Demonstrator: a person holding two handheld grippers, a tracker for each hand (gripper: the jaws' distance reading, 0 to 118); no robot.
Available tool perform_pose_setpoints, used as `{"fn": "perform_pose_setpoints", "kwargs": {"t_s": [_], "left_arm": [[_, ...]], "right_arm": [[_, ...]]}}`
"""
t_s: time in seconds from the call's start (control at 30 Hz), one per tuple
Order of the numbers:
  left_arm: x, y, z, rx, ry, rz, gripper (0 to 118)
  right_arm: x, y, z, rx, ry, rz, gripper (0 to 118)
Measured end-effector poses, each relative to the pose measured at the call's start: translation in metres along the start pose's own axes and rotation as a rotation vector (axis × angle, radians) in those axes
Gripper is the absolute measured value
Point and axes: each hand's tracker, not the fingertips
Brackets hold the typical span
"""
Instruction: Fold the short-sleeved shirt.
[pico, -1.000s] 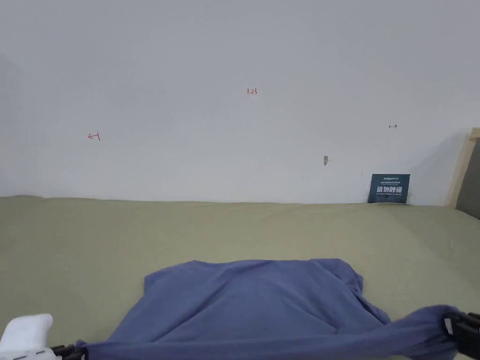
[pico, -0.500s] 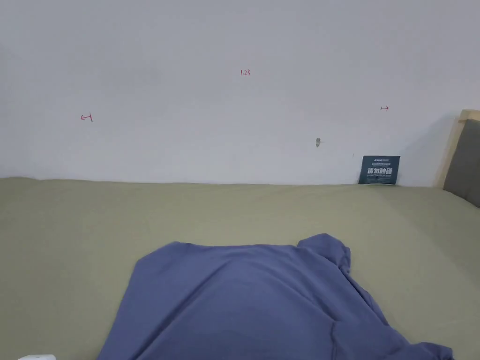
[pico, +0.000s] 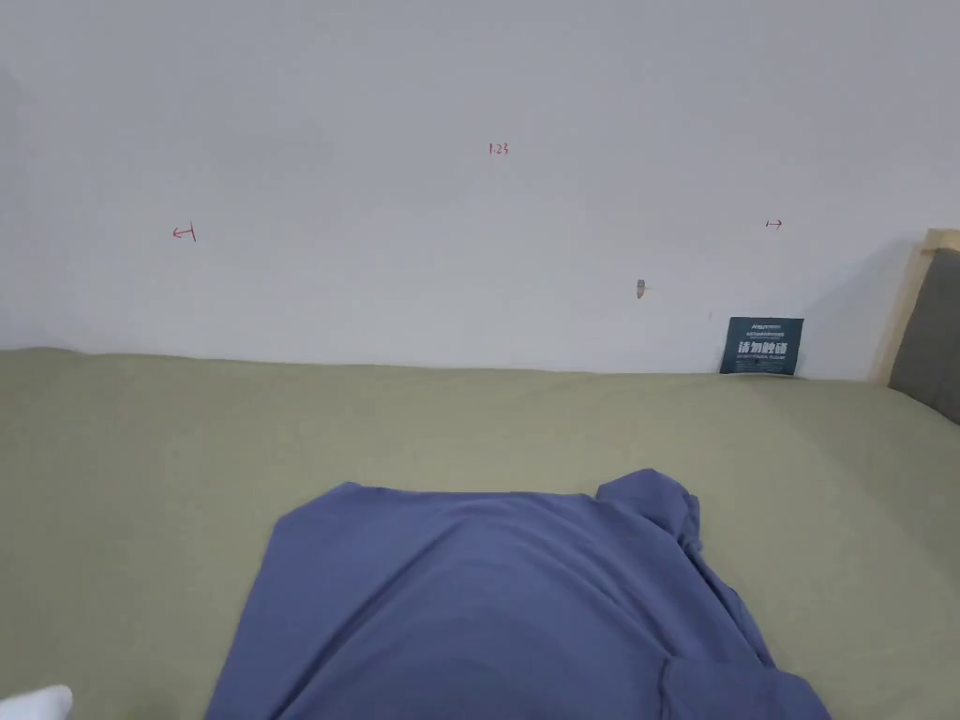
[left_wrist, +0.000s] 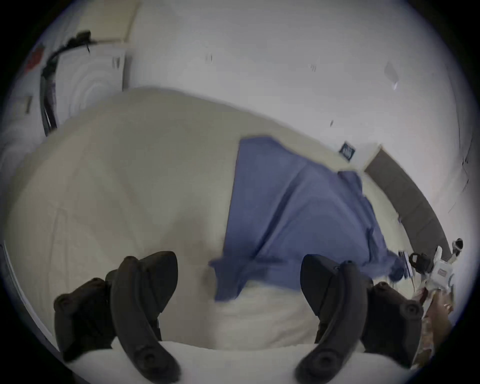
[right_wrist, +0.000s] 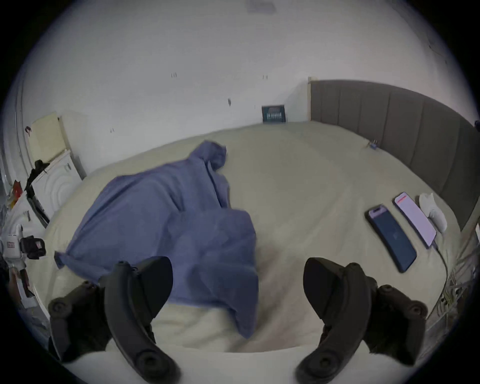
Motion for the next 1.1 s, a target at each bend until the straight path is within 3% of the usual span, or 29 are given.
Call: {"fn": "perform_pose_setpoints", "kwargs": {"t_s": [0.07,0.1,0.13,0.17,0.2,0.23,0.3,0.4,0.7,0.73,0.77,0.8,0.83,0.93,1.0,1.03,1.07,1.1], "left_arm": [[0.016,0.004,0.012,0.125,0.024,-0.103,101],[0.022,0.003,0.015,0.165,0.038,-0.140,95],[0.029,0.002,0.019,0.214,0.046,-0.180,81],[0.037,-0.001,0.022,0.258,0.053,-0.213,57],[0.041,-0.002,0.022,0.276,0.050,-0.236,11],[0.047,-0.003,0.020,0.246,0.054,-0.233,1],[0.056,-0.005,0.016,0.198,0.085,-0.232,1],[0.048,-0.008,0.008,0.121,0.034,-0.167,0],[0.016,-0.013,-0.001,0.000,0.030,-0.092,1],[0.014,-0.013,-0.003,-0.019,0.032,-0.080,10],[0.012,-0.013,-0.005,-0.028,0.032,-0.069,36],[0.009,-0.013,-0.008,-0.052,0.021,-0.056,83],[0.007,-0.015,-0.014,-0.087,0.010,-0.038,100],[-0.002,-0.022,-0.025,-0.111,-0.062,-0.015,99],[0.003,-0.027,-0.034,-0.135,-0.034,-0.036,98],[0.005,-0.029,-0.042,-0.162,-0.008,-0.066,91],[0.006,-0.030,-0.047,-0.175,0.016,-0.090,73],[0.007,-0.032,-0.051,-0.169,0.042,-0.110,27]], "right_arm": [[-0.014,0.011,0.005,0.045,-0.032,0.033,103],[-0.018,0.014,0.006,0.057,-0.030,0.042,93],[-0.022,0.017,0.008,0.070,-0.015,0.059,75],[-0.029,0.019,0.008,0.076,-0.014,0.081,48],[-0.033,0.020,0.008,0.076,-0.009,0.100,5],[-0.037,0.020,0.007,0.073,-0.023,0.128,0],[-0.046,0.020,0.002,0.052,-0.088,0.168,0],[-0.046,0.017,0.001,0.020,-0.016,0.114,0],[-0.048,0.009,-0.002,-0.008,-0.021,0.121,0],[-0.046,0.009,-0.001,-0.007,-0.020,0.121,0],[-0.044,0.010,0.000,-0.008,-0.018,0.116,0],[-0.043,0.010,0.000,-0.009,-0.020,0.111,0],[-0.041,0.010,0.000,-0.011,-0.020,0.106,0],[-0.034,0.008,0.003,-0.016,-0.025,0.095,0],[-0.028,0.005,0.002,-0.025,-0.028,0.092,0],[-0.026,0.003,0.002,-0.029,-0.032,0.094,0],[-0.023,0.002,0.002,-0.034,-0.038,0.095,0],[-0.021,0.001,0.001,-0.040,-0.044,0.095,0]]}}
